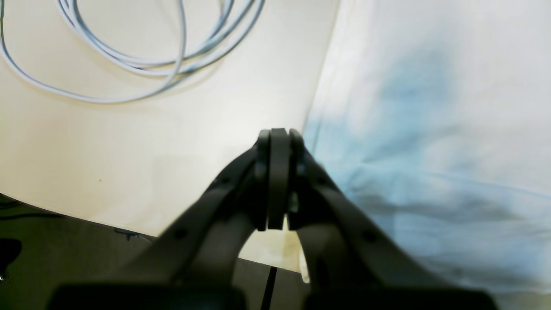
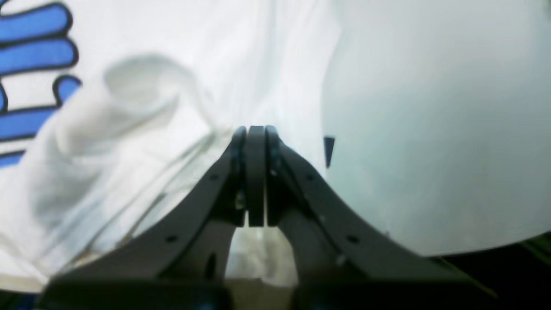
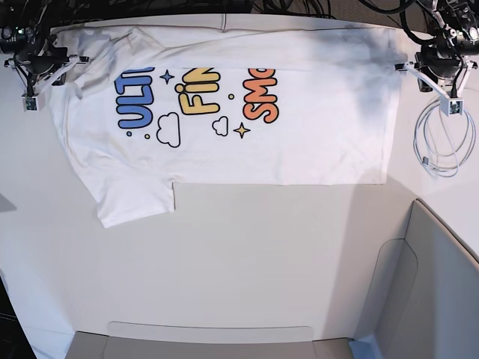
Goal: Layout the t-shirt on the table in an organized manner, then fold the t-shirt properly
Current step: 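Release the shirt and move the left gripper along the shirt's side, then lower the open left gripper onto the shirt's side edge to grasp it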
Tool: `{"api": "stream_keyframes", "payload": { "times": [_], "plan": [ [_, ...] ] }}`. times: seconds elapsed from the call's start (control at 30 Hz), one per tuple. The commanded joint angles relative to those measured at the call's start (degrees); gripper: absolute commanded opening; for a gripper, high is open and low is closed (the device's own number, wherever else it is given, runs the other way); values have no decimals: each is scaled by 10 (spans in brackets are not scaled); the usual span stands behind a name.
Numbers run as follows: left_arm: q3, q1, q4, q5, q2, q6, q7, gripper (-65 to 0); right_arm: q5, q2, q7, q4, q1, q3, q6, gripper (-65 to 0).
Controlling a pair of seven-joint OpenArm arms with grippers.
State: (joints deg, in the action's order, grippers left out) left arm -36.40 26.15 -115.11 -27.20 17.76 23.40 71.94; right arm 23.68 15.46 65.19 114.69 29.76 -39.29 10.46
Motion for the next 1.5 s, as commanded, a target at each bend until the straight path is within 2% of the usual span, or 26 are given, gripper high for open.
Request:
{"api": "stream_keyframes", "payload": {
  "times": [0.0,0.27,0.33,0.4,0.53,0.57,0.67,0.8,1.03,1.13,1.3,1.47],
  "plan": [
    [-6,-7,-10,-4,7,0,-9,-650,2,6,-9,18,-8,-8,0,-650],
    [0,-85,-7,-4,9,0,-7,-650,2,1,-9,22,-87,-8,5,-650],
    [0,-139,-2,-4,10,0,22,-612,1,2,-9,21,-105,-6,5,-650],
    [0,-215,23,-3,10,0,80,-575,1,2,-9,21,-120,-5,6,-650],
    [0,-333,111,-3,8,0,81,-570,1,1,-9,21,-139,-4,8,-650],
    [0,-355,141,-3,8,0,81,-569,1,1,-9,21,-142,-4,12,-650],
    [-3,-429,260,-4,9,0,81,-569,1,1,-9,21,-149,-4,58,-650],
    [-5,-482,366,-4,10,0,81,-569,0,4,-9,21,-149,-6,101,-650],
    [-6,-499,478,-7,11,1,81,-567,1,1,-9,20,-149,-6,110,-650],
    [-6,-494,517,-68,28,1,81,-564,1,0,-9,20,-149,-5,110,-650],
    [-6,-462,559,-177,57,1,79,-522,1,-1,-9,20,-149,-5,110,-650],
    [-5,-453,561,-189,60,1,58,-515,1,-1,-9,20,-149,-5,110,-650]
  ]
}}
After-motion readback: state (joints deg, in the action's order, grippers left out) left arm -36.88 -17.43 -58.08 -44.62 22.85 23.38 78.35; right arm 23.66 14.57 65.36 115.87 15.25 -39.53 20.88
